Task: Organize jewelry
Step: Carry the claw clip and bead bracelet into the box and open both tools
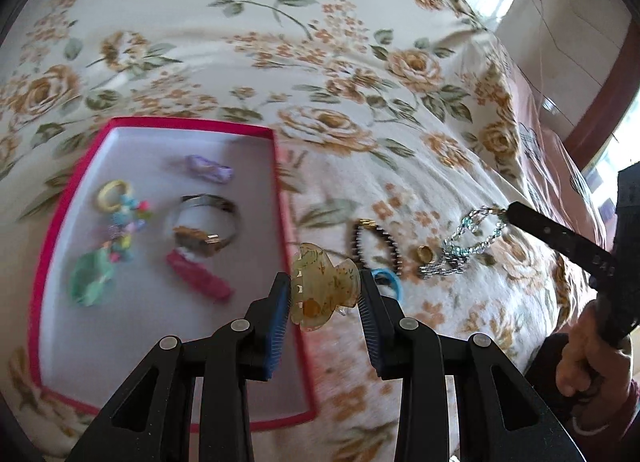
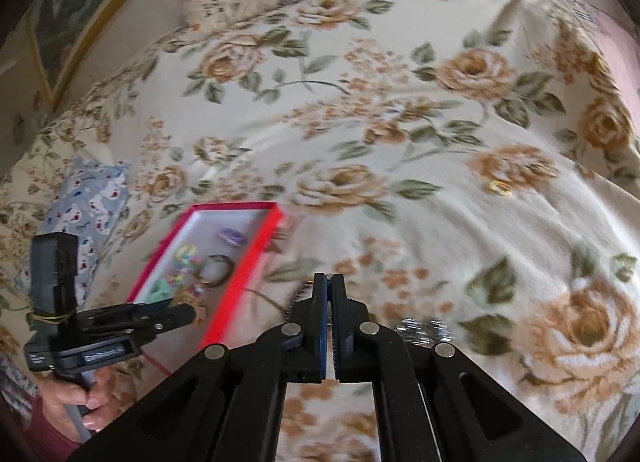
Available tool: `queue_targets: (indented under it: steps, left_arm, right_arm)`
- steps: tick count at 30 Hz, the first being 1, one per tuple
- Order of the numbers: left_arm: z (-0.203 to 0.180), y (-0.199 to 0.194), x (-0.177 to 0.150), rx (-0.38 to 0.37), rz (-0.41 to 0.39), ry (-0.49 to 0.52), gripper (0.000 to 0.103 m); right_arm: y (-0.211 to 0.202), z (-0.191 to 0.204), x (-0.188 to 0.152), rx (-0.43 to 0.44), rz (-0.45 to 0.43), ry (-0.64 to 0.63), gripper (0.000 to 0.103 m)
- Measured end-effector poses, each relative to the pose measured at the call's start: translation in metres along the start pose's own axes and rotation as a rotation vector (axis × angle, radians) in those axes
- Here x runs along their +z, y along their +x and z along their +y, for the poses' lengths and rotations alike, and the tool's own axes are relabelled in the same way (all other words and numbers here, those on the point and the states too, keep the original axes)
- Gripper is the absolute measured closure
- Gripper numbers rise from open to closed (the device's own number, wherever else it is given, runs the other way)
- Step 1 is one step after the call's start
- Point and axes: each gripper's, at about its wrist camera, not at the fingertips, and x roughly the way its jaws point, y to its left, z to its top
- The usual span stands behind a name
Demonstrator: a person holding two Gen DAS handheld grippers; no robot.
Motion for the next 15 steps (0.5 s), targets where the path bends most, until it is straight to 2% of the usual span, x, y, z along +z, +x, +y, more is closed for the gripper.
queue_targets:
  steps: [6, 15]
  left_arm:
    - [0.027, -0.029, -0.010, 0.051, -0.030, -0.045, 0.070]
    - [0.070, -0.059, -0.023, 0.130, -0.055, -0.116, 0.070]
  right_arm:
    - [0.009, 0.037, 0.003, 0.091, 0.009, -0.038, 0.102]
    - [0.037, 0.100, -0.003, 0.213, 0.070, -0.115, 0.102]
